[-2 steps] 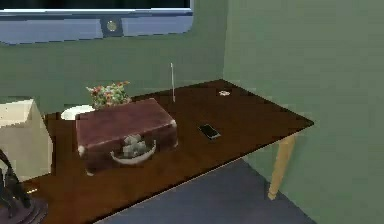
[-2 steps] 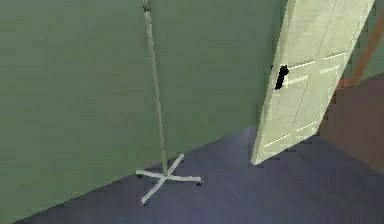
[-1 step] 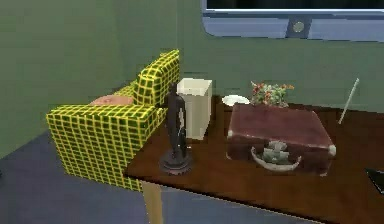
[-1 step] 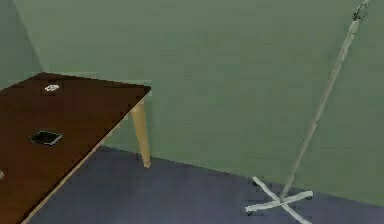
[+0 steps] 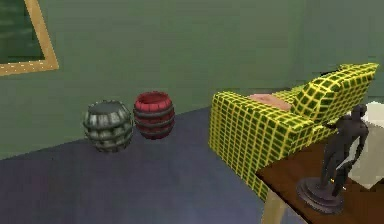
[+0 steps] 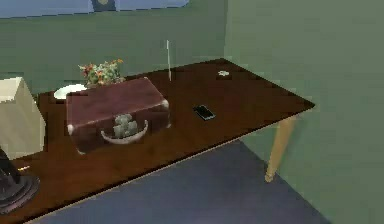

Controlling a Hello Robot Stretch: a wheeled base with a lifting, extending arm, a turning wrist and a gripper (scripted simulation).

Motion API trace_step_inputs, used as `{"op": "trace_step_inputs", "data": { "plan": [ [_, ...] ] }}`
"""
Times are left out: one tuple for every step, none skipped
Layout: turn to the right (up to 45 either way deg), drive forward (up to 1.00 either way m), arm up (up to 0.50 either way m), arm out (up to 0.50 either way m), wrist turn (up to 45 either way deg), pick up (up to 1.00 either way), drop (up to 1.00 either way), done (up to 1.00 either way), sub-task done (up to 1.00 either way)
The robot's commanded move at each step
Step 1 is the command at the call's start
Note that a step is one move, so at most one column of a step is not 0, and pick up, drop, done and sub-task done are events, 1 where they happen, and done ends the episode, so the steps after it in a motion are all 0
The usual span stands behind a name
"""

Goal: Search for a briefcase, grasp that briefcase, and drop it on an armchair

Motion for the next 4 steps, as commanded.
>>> {"op": "trace_step_inputs", "data": {
  "plan": [
    [-18.0, 0.0, 0.0, 0.0, 0.0, 0.0, 0.0, 0.0, 0.0],
    [0.0, 0.0, 0.5, 0.0, 0.0, 0.0, 0.0, 0.0, 0.0],
    [0.0, 0.0, 0.38, 0.0, 0.0, 0.0, 0.0, 0.0, 0.0],
    [0.0, 0.0, 0.0, 0.48, 0.0, 0.0, 0.0, 0.0, 0.0]
  ]
}}
